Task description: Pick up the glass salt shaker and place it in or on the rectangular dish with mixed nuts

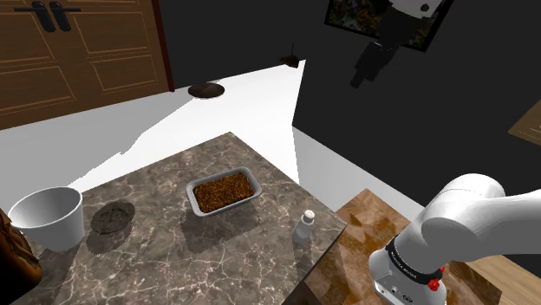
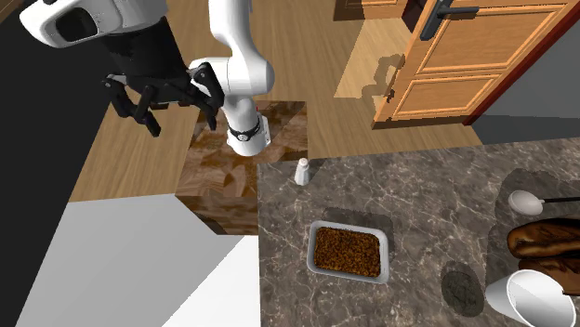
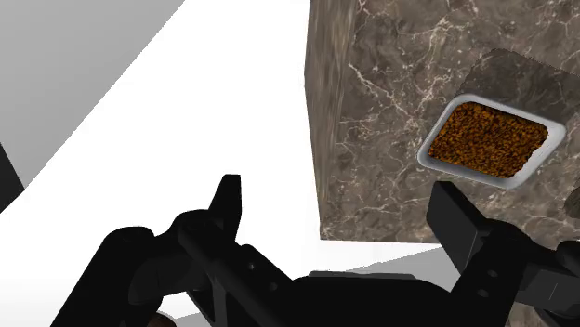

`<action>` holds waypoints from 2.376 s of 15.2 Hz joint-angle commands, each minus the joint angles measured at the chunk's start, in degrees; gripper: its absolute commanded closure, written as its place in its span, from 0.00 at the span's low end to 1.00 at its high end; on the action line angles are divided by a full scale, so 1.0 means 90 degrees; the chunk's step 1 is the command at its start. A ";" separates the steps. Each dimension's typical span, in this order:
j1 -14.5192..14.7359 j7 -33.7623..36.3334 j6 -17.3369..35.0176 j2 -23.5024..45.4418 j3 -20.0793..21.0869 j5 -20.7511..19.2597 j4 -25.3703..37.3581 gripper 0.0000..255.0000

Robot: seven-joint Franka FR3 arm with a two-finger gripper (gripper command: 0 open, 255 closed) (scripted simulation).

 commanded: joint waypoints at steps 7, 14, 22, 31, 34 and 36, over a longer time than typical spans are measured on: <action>0.0272 0.0281 0.0567 -0.0398 0.0431 0.0383 -0.1158 0.00; 0.0726 0.0625 0.1279 -0.0659 0.1016 0.0967 -0.2319 0.00; 0.1445 0.1042 0.2267 -0.0547 0.1827 0.1841 -0.3359 0.00; 0.2027 0.1261 0.3488 0.0102 0.2526 0.2625 -0.4002 0.00; 0.2068 0.1233 0.3855 0.0335 0.2630 0.2743 -0.4136 0.00; 0.2075 0.1227 0.3927 0.0382 0.2650 0.2766 -0.4161 0.00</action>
